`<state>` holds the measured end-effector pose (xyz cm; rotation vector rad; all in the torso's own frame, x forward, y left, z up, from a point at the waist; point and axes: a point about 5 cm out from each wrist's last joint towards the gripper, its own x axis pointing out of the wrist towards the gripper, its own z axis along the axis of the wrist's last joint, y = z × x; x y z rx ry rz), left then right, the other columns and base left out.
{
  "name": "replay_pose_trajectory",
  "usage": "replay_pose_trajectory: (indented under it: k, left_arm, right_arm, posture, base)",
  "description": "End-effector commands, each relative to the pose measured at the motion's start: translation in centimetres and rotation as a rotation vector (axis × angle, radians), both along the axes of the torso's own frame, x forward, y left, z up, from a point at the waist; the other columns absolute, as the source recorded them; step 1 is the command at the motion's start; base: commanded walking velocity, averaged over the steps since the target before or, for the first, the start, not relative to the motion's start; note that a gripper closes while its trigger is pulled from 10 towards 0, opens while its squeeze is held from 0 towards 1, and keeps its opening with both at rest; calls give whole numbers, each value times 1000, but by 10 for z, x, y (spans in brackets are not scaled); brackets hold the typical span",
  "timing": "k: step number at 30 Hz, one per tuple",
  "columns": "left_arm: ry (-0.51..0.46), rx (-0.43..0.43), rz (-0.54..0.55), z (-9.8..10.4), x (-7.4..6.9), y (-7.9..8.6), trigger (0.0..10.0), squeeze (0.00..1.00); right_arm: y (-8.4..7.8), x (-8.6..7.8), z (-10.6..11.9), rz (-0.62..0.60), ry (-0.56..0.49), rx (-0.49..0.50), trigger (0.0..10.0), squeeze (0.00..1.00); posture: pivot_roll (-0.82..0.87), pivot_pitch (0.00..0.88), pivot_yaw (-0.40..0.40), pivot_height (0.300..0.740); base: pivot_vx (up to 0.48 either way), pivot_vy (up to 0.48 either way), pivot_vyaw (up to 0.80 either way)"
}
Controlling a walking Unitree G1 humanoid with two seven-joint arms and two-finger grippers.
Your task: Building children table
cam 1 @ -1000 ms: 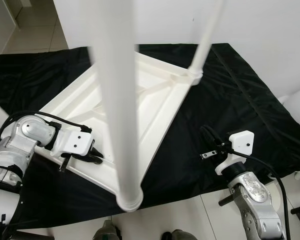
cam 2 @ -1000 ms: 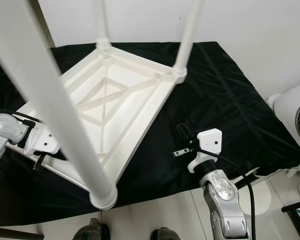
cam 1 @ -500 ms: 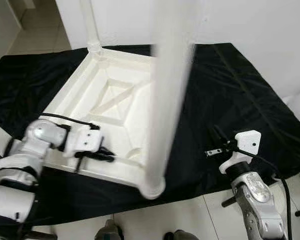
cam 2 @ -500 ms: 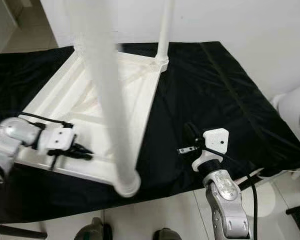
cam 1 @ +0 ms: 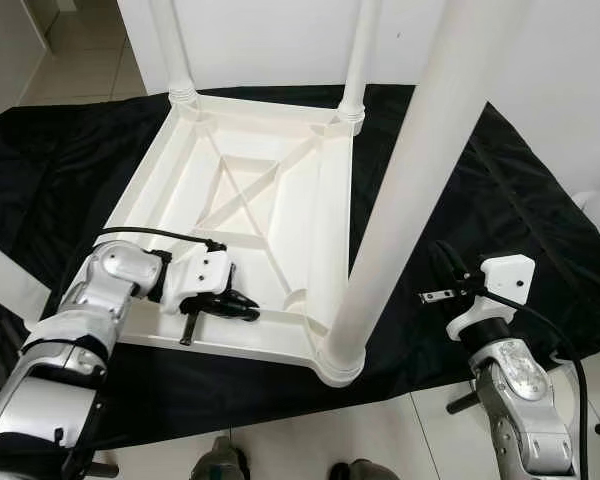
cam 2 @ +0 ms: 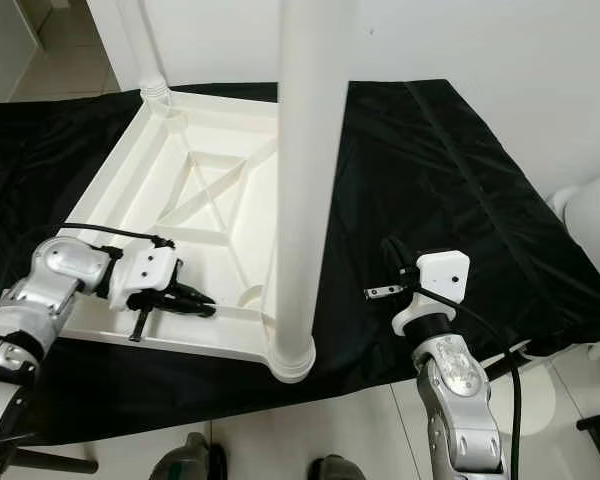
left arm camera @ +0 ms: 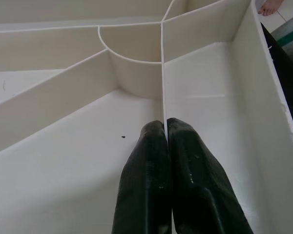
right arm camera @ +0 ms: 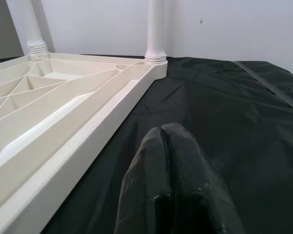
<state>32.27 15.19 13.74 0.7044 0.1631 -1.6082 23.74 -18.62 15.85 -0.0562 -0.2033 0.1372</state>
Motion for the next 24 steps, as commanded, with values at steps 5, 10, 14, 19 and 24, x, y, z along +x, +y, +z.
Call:
replay_pose_trajectory:
  k: [5,10,14,19,24]
  left_arm:
    - [-275,-203,528,15,37,-11,824,0]
    - [-343,-158,661,20,50,-8,706,0]
    - [-364,-143,708,24,55,-4,3804,0]
    - [-202,-253,532,24,40,-12,10000,1000]
    - [-155,-280,393,25,27,-10,10000,851]
  right_arm:
    - [0,0,3,-1,-6,6,10000,0]
    - [2,-1,3,-1,-9,5,10000,0]
    - [3,-4,2,-2,-6,5,10000,0]
    - [4,-10,0,0,2,18,10000,0]
    - [2,-17,-2,-72,-13,56,10000,1000]
  posture:
    - [40,91,14,740]
    - [27,87,17,740]
    - [24,87,21,740]
    - [20,91,26,740]
    - [31,96,21,740]
  base:
    - [0,0,0]
    - [0,0,0]
    - [0,0,0]
    - [0,0,0]
    - [0,0,0]
